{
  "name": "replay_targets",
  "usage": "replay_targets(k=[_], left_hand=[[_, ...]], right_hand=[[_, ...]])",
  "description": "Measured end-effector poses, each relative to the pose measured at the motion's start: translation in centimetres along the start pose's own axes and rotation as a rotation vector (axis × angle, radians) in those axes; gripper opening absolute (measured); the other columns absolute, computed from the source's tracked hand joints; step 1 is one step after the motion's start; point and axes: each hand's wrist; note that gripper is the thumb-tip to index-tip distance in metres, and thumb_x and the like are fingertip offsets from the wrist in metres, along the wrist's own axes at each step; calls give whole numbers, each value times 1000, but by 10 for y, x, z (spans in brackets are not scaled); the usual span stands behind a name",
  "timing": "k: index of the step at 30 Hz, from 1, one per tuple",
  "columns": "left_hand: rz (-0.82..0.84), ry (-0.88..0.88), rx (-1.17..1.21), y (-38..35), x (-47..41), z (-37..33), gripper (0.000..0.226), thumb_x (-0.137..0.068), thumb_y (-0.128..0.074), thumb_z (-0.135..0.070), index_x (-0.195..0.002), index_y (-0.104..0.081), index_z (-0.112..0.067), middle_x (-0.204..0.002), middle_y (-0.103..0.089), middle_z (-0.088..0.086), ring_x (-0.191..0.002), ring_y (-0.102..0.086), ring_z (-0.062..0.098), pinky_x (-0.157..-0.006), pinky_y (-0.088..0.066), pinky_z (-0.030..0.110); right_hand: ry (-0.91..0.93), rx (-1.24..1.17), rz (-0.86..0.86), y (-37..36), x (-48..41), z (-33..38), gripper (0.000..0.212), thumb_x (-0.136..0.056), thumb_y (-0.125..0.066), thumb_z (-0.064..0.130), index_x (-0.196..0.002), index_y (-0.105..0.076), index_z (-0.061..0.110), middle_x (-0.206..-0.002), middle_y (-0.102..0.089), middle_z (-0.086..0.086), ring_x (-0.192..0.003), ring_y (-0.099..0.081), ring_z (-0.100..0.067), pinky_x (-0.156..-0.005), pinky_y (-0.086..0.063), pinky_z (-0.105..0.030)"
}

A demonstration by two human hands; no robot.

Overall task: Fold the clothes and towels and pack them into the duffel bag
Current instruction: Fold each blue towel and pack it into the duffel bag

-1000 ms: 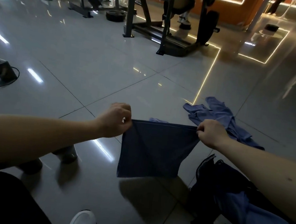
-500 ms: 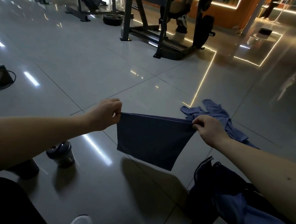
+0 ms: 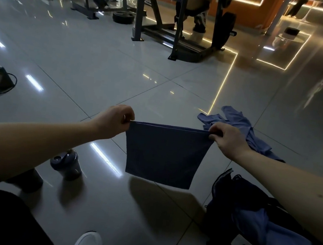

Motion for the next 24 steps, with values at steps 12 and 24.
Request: replay_targets(k=[12,24], left_hand=[[380,261,155,-5,-3,-8,14,-86,-68,-14,-92,-78,-23,-87,-72,-1,-82,-66,17,-78,-57,31],[503,302,234,-7,1,-13,10,-83,-70,-6,-88,-74,-14,-76,-73,6,-69,-63,14,-66,-53,28]], right_hand=[[-4,31,18,-9,1,9,6,-96,-60,20,-95,-66,22,-88,-64,6,-79,-58,-8,-63,-40,-20],[-72,-132,136,-8,1,-3,9,-92,-68,12,-97,-75,15,-81,-70,7,-75,-66,-7,-67,-49,-21]])
Point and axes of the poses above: each hand's wrist, its own x-axis away from the middle knuckle, its own y-axis out of the back of the hand, z = x × y
